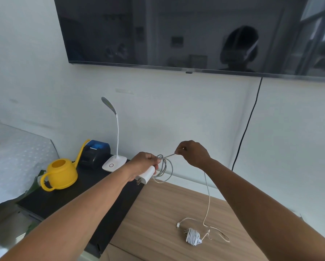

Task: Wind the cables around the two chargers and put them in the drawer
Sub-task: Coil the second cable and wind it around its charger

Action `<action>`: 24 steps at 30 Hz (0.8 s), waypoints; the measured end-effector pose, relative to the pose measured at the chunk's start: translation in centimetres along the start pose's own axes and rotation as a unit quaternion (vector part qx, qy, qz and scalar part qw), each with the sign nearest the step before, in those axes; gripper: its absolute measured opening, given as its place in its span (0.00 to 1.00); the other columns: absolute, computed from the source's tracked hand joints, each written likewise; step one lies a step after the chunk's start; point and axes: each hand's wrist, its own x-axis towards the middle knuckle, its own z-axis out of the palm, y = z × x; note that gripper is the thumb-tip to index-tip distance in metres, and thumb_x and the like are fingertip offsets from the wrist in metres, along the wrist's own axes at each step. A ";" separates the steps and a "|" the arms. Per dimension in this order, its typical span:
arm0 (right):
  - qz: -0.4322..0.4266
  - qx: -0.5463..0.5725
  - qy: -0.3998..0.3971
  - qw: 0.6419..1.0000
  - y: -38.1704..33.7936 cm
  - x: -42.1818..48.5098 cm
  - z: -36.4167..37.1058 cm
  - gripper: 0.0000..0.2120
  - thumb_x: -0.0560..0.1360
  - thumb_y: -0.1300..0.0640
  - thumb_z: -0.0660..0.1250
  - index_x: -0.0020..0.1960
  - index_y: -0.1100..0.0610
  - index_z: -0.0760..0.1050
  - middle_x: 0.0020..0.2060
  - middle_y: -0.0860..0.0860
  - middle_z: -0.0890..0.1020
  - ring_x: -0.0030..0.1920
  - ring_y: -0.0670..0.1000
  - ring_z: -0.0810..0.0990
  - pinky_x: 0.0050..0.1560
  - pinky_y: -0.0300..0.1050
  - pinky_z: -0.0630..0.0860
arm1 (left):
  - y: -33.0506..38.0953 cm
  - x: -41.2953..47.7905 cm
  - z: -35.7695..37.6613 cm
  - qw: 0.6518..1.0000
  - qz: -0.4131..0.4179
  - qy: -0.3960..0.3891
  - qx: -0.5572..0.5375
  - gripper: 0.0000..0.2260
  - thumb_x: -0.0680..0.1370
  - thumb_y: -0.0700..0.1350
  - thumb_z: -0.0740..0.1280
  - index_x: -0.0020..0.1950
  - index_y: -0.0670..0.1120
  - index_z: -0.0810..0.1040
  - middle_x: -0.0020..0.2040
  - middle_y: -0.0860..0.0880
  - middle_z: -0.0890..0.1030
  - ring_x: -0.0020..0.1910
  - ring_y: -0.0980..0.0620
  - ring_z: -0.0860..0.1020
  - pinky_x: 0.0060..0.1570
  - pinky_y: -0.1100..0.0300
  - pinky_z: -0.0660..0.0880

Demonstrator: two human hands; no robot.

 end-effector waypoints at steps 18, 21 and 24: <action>0.129 -0.064 0.138 0.980 6.7 -0.1 -2.7 0.10 0.78 0.57 0.61 0.52 0.48 0.80 0.49 0.49 0.84 0.49 0.55 0.80 0.42 0.43 0.70 | -0.8 0.1 -4.8 0.959 -0.067 0.092 -0.260 0.09 0.81 0.49 0.64 0.43 0.47 0.77 0.34 0.50 0.82 0.34 0.52 0.84 0.29 0.63 0.72; 0.145 -0.070 0.145 0.976 6.6 -0.3 -2.4 0.09 0.79 0.55 0.60 0.53 0.50 0.78 0.47 0.51 0.83 0.48 0.55 0.80 0.42 0.43 0.69 | -0.5 0.0 -5.1 0.940 -0.080 0.119 -0.310 0.09 0.81 0.49 0.63 0.43 0.47 0.77 0.34 0.51 0.84 0.30 0.55 0.83 0.36 0.59 0.71; 0.145 -0.083 0.136 0.977 6.0 -0.5 -1.9 0.08 0.80 0.51 0.60 0.52 0.51 0.77 0.46 0.52 0.83 0.47 0.56 0.80 0.42 0.43 0.70 | -0.6 0.3 -5.6 0.927 -0.080 0.135 -0.341 0.08 0.81 0.48 0.64 0.45 0.47 0.77 0.38 0.50 0.84 0.31 0.53 0.84 0.38 0.59 0.71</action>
